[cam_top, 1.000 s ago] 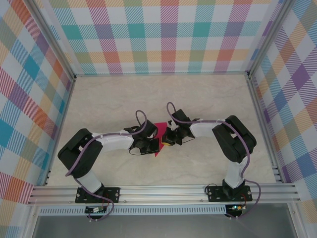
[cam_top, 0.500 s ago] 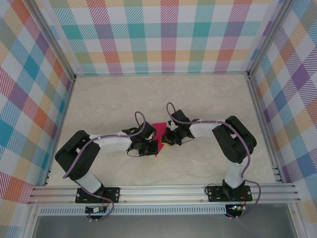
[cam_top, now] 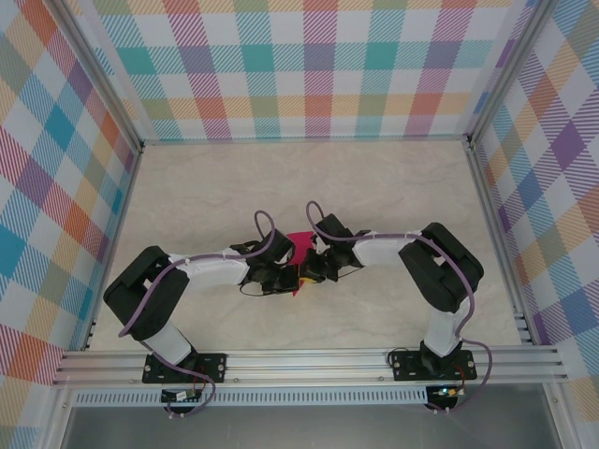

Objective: Fold a paper plane with a square sheet of paper (pick it up from the middle)
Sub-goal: Third fold the triangle at the center of the table.

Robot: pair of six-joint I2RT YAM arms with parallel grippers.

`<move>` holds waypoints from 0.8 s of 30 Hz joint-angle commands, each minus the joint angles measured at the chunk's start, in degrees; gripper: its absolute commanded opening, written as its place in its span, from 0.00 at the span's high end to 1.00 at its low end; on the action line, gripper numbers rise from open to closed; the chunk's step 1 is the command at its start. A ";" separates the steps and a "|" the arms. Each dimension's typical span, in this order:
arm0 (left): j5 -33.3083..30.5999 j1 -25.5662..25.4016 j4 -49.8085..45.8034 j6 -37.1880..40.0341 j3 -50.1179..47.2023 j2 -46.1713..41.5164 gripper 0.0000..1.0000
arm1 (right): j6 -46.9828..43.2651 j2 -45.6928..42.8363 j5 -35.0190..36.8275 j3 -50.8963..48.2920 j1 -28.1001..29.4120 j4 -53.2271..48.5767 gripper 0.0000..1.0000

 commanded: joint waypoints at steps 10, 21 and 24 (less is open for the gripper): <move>-0.71 -0.11 -6.14 0.14 -2.46 0.59 1.00 | -12.21 2.68 8.65 5.71 -11.05 -9.60 0.97; -3.41 -0.23 -5.41 0.02 1.65 -7.04 0.87 | -11.39 -6.21 4.37 5.69 -12.44 -12.38 0.82; -5.34 -0.10 -2.06 -1.42 2.12 -7.51 0.81 | -7.73 -8.42 0.18 1.55 -12.40 -8.92 0.70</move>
